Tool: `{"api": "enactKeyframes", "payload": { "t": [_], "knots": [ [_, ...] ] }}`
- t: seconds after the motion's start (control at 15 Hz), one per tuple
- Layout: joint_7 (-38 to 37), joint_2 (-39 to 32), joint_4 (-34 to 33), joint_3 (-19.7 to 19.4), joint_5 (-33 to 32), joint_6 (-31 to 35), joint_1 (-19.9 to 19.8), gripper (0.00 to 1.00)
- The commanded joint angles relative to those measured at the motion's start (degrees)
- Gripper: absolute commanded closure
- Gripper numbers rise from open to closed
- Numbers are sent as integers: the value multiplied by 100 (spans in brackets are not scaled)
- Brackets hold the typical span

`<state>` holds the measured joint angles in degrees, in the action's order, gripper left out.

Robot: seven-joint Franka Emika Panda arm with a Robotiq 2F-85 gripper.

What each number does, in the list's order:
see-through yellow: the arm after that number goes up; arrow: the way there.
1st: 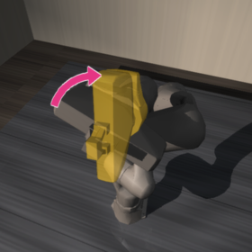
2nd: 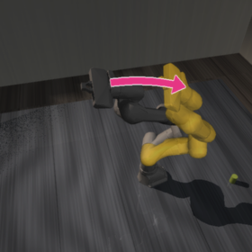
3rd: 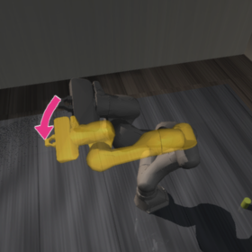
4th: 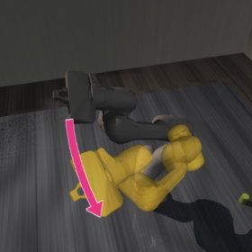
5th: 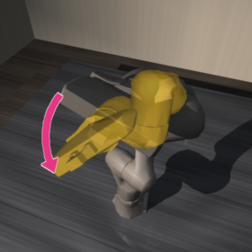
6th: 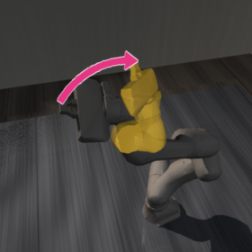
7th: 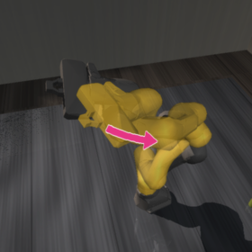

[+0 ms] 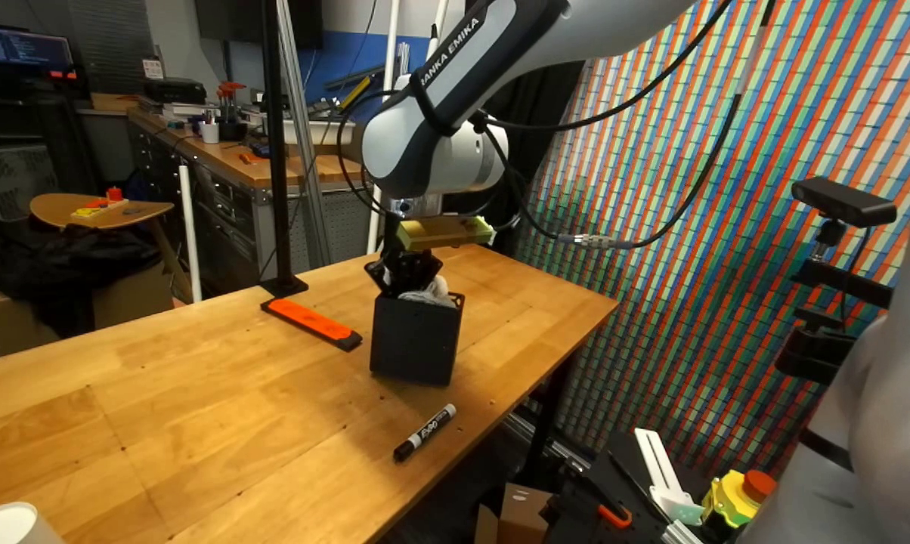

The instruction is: Put the white towel inside the black basket

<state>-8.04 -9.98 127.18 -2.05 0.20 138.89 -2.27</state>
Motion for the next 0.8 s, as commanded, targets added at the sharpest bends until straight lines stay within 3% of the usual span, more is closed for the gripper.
{"api": "enactKeyframes", "payload": {
  "t": [0.0,0.13,0.33,0.47,0.67,0.73],
  "knots": [
    [-1006,-13,-29,-99,-934,186,365,97],
    [-1984,34,-71,-197,-1998,4,650,97],
    [-2630,32,-109,-124,-2969,-195,903,97],
    [-2633,24,-93,-86,-3287,-81,941,97],
    [-2149,1,-51,-24,-2994,83,830,96],
    [-1991,6,-37,-18,-2808,85,774,65]
  ]
}}
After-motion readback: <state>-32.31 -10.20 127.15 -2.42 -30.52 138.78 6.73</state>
